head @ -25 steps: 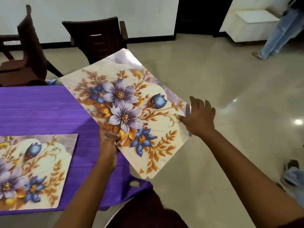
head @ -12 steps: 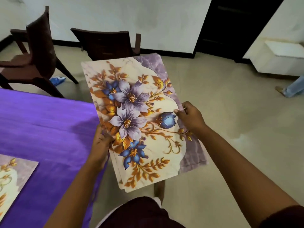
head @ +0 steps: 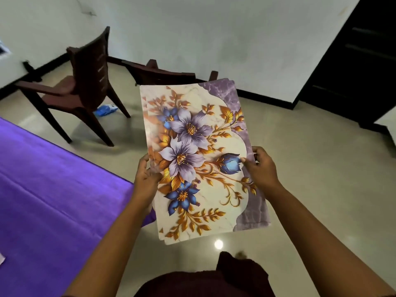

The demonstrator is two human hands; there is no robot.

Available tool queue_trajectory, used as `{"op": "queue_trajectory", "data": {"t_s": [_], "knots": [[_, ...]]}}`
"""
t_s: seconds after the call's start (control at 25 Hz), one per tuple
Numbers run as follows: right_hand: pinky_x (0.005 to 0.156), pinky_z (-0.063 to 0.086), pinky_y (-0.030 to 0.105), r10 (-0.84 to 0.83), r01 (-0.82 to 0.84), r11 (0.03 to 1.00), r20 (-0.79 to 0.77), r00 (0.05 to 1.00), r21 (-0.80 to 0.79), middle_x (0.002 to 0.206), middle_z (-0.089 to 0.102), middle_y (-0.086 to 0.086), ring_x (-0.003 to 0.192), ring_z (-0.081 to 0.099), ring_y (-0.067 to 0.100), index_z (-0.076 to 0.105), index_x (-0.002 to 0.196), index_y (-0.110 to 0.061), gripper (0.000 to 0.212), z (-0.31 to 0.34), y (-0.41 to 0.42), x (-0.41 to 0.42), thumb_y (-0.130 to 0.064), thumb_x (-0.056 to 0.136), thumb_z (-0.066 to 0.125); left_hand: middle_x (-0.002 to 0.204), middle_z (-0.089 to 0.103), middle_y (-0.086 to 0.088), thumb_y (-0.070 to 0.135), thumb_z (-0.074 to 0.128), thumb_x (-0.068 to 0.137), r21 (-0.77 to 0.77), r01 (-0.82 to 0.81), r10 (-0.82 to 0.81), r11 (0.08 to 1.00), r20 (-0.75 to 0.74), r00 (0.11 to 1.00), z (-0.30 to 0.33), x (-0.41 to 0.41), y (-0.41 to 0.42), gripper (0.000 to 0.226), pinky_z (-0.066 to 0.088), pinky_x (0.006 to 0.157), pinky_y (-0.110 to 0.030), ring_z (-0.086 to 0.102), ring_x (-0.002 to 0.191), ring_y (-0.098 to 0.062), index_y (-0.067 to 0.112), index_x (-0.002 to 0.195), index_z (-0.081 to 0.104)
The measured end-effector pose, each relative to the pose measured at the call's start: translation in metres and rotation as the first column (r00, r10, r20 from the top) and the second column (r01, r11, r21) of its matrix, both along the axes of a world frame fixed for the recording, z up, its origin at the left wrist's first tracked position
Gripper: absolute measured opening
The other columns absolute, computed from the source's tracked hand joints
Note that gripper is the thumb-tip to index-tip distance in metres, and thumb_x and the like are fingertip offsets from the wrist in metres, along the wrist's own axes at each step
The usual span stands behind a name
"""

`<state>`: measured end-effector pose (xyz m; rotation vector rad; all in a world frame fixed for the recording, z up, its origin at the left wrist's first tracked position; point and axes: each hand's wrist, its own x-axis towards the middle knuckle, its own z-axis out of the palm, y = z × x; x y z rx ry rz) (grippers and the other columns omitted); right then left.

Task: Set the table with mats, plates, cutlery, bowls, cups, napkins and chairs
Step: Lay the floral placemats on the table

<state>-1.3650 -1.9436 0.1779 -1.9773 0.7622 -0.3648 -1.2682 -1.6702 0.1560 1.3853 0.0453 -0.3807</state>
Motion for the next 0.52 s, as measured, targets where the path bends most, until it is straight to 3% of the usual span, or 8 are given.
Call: {"op": "queue_trajectory", "data": {"t_s": [0.2,0.32,0.52], "knots": [[0.069,0.049,0.020,0.191,-0.194,0.978,0.035,0.981,0.083,0.107,0.063,0.000,0.096,0.061,0.017,0.057,0.118,-0.013,0.028,-0.027,-0.056,0.106,-0.022,0.093,0.064,0.122,0.065,-0.010,-0.006,0.058,0.088,0.037,-0.175,0.175,0.984,0.007,0.985,-0.018,0.055,-0.040,0.055,0.056,0.079,-0.041,0.064,0.108,-0.031,0.042,0.116,0.054],[0.067,0.048,0.017,0.363,-0.363,0.927,0.022,0.932,0.096,0.103,0.063,-0.003,0.091,0.060,0.012,0.057,0.113,-0.017,0.022,-0.026,-0.087,0.172,-0.021,0.093,0.064,0.125,0.063,-0.009,-0.007,0.057,0.087,0.084,-0.328,0.330,0.941,-0.011,0.944,-0.023,0.077,-0.063,0.059,0.053,0.090,-0.050,0.061,0.113,-0.033,0.043,0.116,0.052],[0.078,0.055,0.030,0.597,-0.593,0.798,-0.003,0.803,0.107,0.101,0.062,-0.008,0.096,0.061,0.013,0.056,0.110,-0.023,0.020,-0.026,-0.121,0.285,-0.025,0.092,0.064,0.124,0.063,-0.001,0.003,0.059,0.090,0.120,-0.544,0.550,0.830,-0.022,0.835,-0.022,0.114,-0.109,0.050,0.052,0.093,-0.046,0.062,0.111,-0.024,0.039,0.124,0.050]]}}
